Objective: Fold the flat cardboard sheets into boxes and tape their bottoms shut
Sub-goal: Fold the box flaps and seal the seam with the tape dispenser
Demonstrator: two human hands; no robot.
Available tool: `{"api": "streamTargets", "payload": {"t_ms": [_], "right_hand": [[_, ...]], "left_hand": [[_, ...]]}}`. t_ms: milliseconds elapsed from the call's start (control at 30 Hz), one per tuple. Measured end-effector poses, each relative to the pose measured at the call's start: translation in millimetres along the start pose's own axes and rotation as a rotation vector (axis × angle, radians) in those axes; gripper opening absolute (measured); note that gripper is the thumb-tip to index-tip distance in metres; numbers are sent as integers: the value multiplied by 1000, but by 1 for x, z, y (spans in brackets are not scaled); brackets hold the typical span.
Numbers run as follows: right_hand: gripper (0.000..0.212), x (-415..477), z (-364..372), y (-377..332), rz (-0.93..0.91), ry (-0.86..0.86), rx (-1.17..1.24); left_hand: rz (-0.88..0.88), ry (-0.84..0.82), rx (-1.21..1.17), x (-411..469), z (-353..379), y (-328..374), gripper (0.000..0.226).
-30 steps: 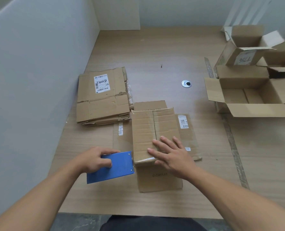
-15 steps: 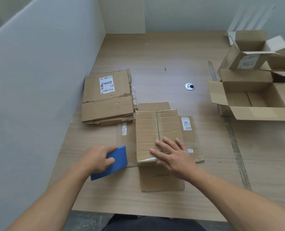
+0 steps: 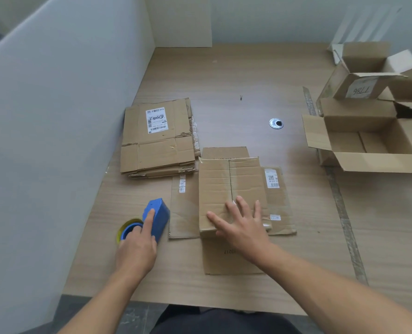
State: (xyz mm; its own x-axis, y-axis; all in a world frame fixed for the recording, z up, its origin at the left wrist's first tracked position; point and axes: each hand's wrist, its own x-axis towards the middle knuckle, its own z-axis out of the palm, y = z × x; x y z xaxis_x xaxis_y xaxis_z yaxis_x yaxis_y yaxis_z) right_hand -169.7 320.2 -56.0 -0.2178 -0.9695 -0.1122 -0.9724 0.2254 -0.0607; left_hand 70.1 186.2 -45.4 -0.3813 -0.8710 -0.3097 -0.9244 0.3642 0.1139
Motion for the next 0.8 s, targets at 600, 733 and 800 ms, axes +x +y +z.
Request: {"api": "streamTargets", "payload": {"t_ms": [600, 733, 800], "right_hand": [[51, -22, -15, 22, 196, 273, 545], [55, -39, -18, 38, 538, 334, 708], [62, -47, -18, 41, 633, 254, 885]], "left_hand": [[109, 156, -757, -28, -5, 64, 34], [59, 15, -840, -32, 4, 91, 48], [12, -51, -907, -29, 10, 101, 55]]}}
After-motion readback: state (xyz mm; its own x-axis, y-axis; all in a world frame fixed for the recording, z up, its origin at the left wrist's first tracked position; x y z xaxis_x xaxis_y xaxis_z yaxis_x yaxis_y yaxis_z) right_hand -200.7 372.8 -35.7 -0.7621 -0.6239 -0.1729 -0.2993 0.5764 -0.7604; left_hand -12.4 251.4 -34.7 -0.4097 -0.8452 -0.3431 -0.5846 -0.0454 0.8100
